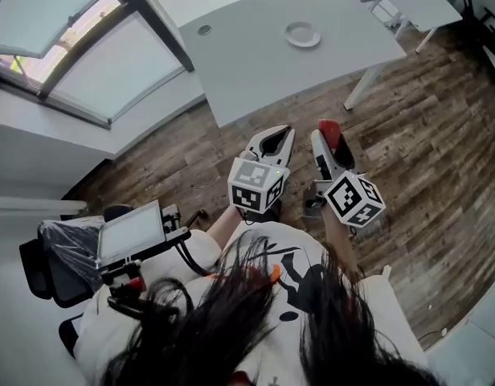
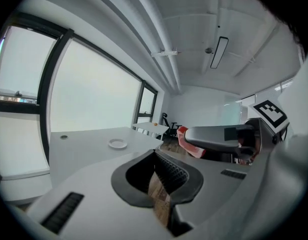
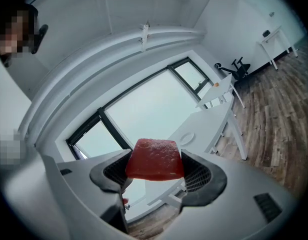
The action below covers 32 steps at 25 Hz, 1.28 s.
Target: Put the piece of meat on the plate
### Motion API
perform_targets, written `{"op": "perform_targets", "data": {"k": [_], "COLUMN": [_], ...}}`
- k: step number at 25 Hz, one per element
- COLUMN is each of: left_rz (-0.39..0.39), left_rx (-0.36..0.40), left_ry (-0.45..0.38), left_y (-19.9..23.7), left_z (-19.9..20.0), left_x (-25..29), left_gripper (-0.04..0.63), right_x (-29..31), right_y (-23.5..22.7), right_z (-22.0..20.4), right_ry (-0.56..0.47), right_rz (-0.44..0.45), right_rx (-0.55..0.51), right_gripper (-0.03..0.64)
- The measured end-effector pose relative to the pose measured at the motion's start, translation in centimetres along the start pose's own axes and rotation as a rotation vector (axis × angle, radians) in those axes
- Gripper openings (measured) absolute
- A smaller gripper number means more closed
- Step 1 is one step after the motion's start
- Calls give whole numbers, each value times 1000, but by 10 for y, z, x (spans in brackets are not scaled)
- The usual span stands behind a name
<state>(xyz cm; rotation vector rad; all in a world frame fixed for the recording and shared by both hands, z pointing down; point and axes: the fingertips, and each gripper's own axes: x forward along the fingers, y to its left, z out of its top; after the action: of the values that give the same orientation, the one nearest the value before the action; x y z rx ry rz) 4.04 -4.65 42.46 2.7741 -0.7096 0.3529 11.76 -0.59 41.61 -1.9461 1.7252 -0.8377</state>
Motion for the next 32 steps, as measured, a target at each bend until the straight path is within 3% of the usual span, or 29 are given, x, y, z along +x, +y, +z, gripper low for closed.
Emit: {"op": "perform_targets", "data": {"k": [16,25,32], "left_rz": [-27,-20,2], "left_rx": [-46,-87,-94], "left_ry": [-1,20,37], "left_y": [136,162,178], "left_z": [40,41,45], "left_x": [77,99,161], "left_gripper": [6,6,6], "right_x": [167,201,251], "right_y": [9,5,-38], "right_z": [21,19,39], "right_ry": [5,42,80], "right_rz": [-43,-50,-45], "right_rx": [-6,12,24], "right_gripper": [307,307,307]}}
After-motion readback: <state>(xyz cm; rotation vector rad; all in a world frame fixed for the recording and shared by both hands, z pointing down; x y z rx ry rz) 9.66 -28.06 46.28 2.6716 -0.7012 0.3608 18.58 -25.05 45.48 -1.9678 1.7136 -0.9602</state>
